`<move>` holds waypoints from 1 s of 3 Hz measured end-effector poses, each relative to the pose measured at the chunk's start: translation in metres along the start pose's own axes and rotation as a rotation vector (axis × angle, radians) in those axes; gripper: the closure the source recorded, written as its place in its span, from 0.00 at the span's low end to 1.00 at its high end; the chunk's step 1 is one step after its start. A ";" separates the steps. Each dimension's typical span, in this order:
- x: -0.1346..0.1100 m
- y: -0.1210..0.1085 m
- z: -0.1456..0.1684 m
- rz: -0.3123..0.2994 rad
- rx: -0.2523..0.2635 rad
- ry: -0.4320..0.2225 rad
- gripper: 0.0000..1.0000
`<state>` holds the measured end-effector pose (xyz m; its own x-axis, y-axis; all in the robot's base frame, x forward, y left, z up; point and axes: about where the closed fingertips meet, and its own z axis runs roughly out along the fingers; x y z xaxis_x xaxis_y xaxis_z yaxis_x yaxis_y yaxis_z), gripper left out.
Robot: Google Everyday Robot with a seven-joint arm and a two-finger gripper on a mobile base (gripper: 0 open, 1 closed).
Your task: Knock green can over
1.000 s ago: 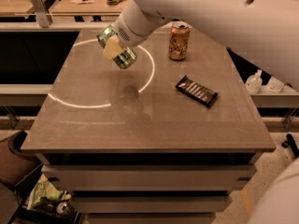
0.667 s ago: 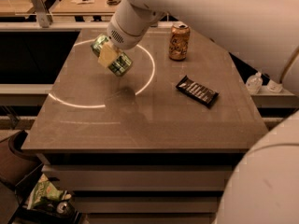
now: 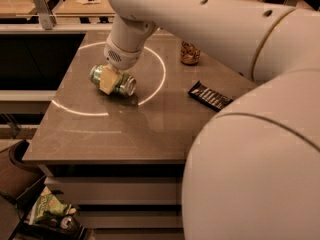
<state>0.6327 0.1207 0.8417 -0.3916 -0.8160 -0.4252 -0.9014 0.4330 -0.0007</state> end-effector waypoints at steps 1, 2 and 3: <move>-0.008 0.009 0.016 -0.030 -0.046 0.014 1.00; -0.010 0.009 0.013 -0.030 -0.046 0.014 0.82; -0.010 0.010 0.014 -0.031 -0.048 0.015 0.59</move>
Offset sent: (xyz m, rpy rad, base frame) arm -0.0020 0.0170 -0.0122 0.0002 0.0323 0.0464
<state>0.6299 0.1387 0.8334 -0.3653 -0.8347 -0.4121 -0.9210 0.3885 0.0294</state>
